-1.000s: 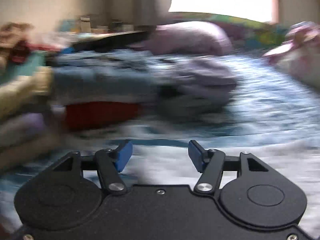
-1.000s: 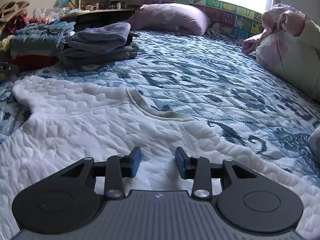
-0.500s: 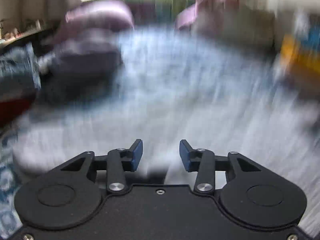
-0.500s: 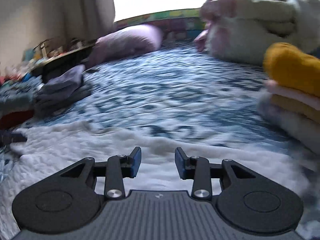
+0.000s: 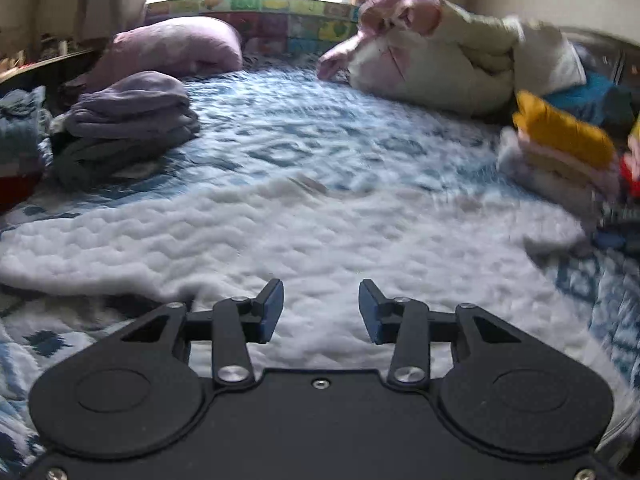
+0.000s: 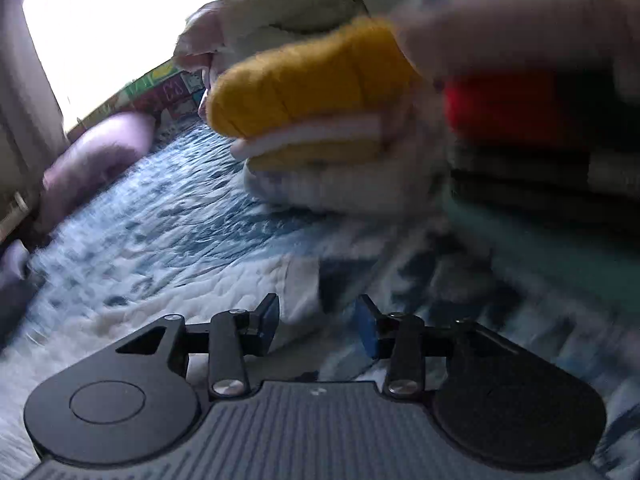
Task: Fold clothes
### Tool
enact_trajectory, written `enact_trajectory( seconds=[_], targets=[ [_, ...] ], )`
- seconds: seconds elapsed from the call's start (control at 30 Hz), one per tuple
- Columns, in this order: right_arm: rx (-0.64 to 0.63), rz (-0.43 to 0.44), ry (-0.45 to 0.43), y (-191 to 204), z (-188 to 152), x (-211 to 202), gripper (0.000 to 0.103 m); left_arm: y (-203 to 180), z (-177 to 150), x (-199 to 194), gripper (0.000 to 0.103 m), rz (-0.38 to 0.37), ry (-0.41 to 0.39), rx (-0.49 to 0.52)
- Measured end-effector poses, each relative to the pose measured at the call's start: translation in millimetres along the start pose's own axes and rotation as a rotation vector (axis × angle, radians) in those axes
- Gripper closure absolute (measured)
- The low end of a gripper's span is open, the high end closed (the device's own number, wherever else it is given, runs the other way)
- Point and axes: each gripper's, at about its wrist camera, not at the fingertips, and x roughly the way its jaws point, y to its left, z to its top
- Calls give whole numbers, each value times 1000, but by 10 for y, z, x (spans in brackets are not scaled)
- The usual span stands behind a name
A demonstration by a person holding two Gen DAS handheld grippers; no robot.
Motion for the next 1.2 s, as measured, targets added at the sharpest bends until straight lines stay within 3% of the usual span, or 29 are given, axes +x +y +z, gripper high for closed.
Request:
enact_trajectory(
  seconds=[0.03,0.07,0.13,0.2,0.3,0.37,0.47,0.53,0.57,0.7,0.73,0.8,0.9,0.97,1.03,1.13,1.2],
  targets=[
    [27,18,6,-34,-20,35,62,-42,-21,36,62,6,4,14],
    [46,26,9,-55,-40,68,77,-75,-48,70,63,5,11,24],
    [103,39,1,-110,-50,63,95,-121,-97,114,63,10,21,43],
    [180,88,-31,-161,-58,-73,95,-148,-137,141,62,20,27,59],
    [144,62,-8,-104,-76,-105,93,-102,-123,167,62,5,32,23],
    [90,10,28,-54,-101,-30,80,-84,-117,169,62,0,32,11],
    [-71,-66,-61,240,-115,-158,66,-70,-106,144,62,-5,25,1],
    [-193,-56,-129,487,-123,-253,66,-60,-87,134,62,-19,21,-16],
    [-248,-11,-138,619,-125,-262,66,-70,-84,135,62,-26,20,-14],
    [-422,180,-62,1164,-296,-90,75,-113,-76,138,62,-46,19,0],
    [-453,201,-50,1279,-343,-33,82,-127,-78,138,62,-49,19,10],
    [-512,228,-32,1496,-432,81,84,-127,-84,153,62,-53,30,15],
    [-572,138,191,1570,-613,499,86,-91,-99,180,62,-54,50,9],
    [-578,129,157,1628,-612,445,84,-58,-93,181,62,-64,51,-8],
    [-607,191,54,1701,-598,234,84,-24,-74,170,62,-81,43,-35],
    [-651,150,121,1691,-709,297,80,9,-63,171,54,-109,45,-72],
    [-620,152,130,1615,-719,308,80,40,-83,173,56,-51,63,-68]
  ],
)
